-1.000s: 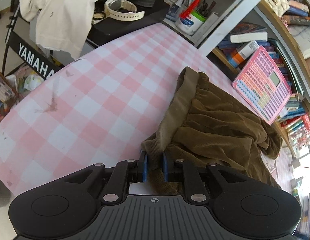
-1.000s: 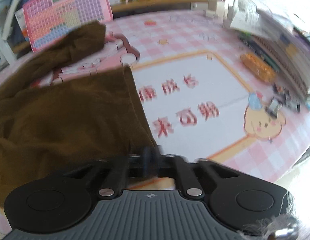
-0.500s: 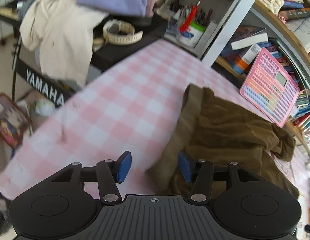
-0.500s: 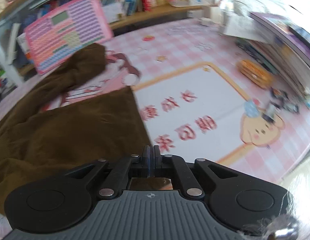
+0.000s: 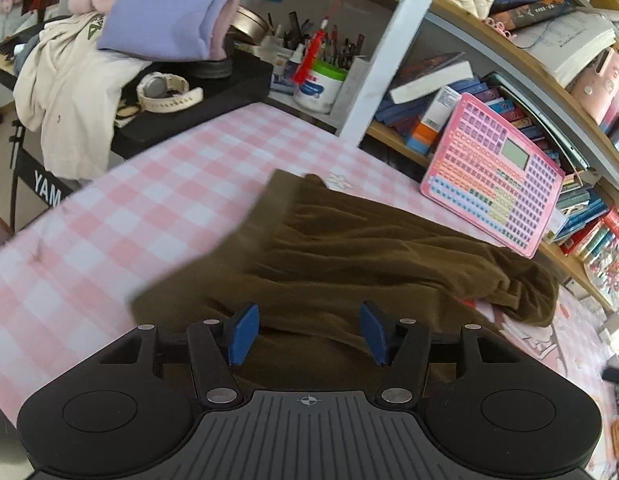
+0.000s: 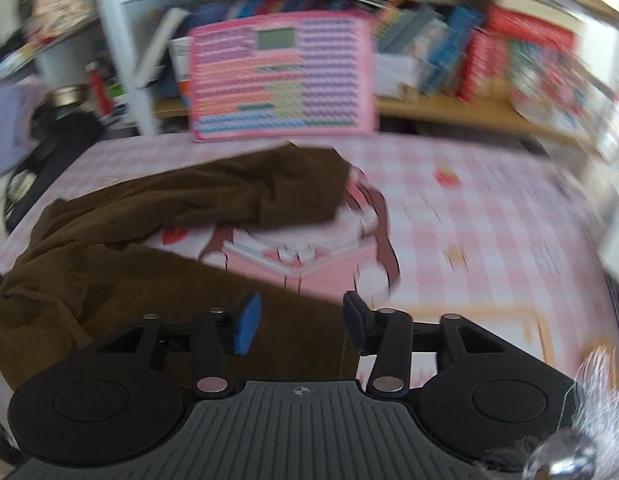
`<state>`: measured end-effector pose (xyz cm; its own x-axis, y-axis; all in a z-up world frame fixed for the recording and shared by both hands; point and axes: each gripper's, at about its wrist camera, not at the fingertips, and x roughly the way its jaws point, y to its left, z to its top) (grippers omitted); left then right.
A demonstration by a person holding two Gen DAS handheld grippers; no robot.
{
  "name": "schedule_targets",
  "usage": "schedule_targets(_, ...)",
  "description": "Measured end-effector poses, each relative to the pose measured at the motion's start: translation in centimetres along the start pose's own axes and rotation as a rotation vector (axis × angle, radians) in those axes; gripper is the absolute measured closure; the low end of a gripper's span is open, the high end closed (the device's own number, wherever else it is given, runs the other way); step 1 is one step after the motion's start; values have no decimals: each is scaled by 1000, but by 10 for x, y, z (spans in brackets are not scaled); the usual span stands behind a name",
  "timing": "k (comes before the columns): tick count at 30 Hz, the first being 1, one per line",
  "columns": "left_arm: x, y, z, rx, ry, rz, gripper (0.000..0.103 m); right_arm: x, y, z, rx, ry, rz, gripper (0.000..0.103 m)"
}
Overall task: Fold clothes
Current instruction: 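Lay the garment flat on the mat and open both grippers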
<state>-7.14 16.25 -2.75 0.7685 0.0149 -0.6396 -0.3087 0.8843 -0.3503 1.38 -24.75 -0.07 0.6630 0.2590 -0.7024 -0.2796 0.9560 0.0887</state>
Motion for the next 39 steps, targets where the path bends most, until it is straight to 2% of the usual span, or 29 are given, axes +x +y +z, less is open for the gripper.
schedule_targets(7, -6, -91, -41, -23, -2, 70, 46, 55, -47, 49, -204, 20, 183, 41)
schedule_targets(13, -21, -141, -83, -2, 44, 104, 42, 104, -65, 74, -311, 58, 294, 34)
schedule_targets(19, -35, -153, -92, -13, 30, 178, 42, 129, -75, 97, -342, 28, 382, 27)
schedule_targets(26, -52, -152, -103, -60, 18, 260, 42, 152, -85, 120, -365, 11, 436, 27)
schedule_targets(32, -53, -157, -104, -53, 17, 280, 42, 170, -84, 129, -372, 30, 482, 26)
schedule_targets(36, -54, -158, -105, -57, 18, 292, 41, 184, -82, 127, -402, 65, 465, 27)
schedule_targets(38, -53, -157, -105, -63, 19, 295, 41, 189, -84, 125, -416, 86, 459, 30)
schedule_targets(39, -52, -157, -105, -67, 22, 293, 41, 191, -86, 124, -421, 96, 460, 42)
